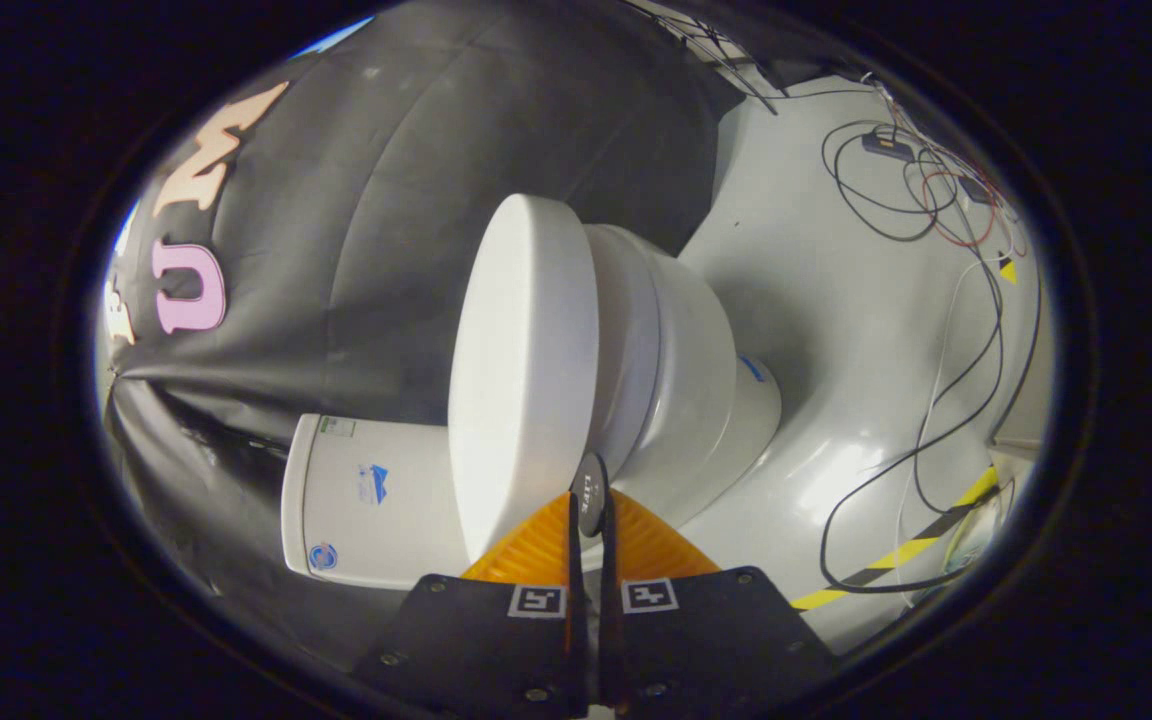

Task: Open the toilet lid.

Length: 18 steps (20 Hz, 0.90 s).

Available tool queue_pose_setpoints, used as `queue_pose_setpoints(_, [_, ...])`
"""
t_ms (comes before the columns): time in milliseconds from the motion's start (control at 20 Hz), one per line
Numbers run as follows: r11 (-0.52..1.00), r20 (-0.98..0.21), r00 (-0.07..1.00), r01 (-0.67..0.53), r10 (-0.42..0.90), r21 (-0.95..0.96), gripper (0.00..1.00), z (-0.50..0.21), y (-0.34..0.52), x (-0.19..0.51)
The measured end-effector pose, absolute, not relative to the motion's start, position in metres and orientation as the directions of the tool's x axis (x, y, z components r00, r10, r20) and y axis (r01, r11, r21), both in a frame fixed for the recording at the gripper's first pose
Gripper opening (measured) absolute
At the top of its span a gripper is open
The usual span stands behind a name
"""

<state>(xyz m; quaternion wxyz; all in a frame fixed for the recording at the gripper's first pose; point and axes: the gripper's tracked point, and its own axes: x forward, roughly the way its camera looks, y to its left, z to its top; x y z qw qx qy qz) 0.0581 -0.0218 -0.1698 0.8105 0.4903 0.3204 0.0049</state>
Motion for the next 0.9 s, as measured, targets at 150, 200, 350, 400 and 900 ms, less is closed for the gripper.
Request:
queue_pose_setpoints(150, [0.554,-0.513,0.798,0.283,0.317,0.783,0.06,-0.169,-0.022,0.059])
queue_pose_setpoints(200, [0.559,-0.518,0.796,0.287,0.313,0.778,0.06,-0.171,-0.024,0.06])
queue_pose_setpoints(350, [0.48,-0.563,0.758,0.379,0.329,0.791,0.06,-0.186,-0.023,0.057])
queue_pose_setpoints(400, [0.432,-0.563,0.755,0.407,0.337,0.805,0.06,-0.19,-0.026,0.059])
queue_pose_setpoints(900, [0.334,-0.543,0.79,0.448,0.287,0.829,0.09,-0.208,-0.034,0.07])
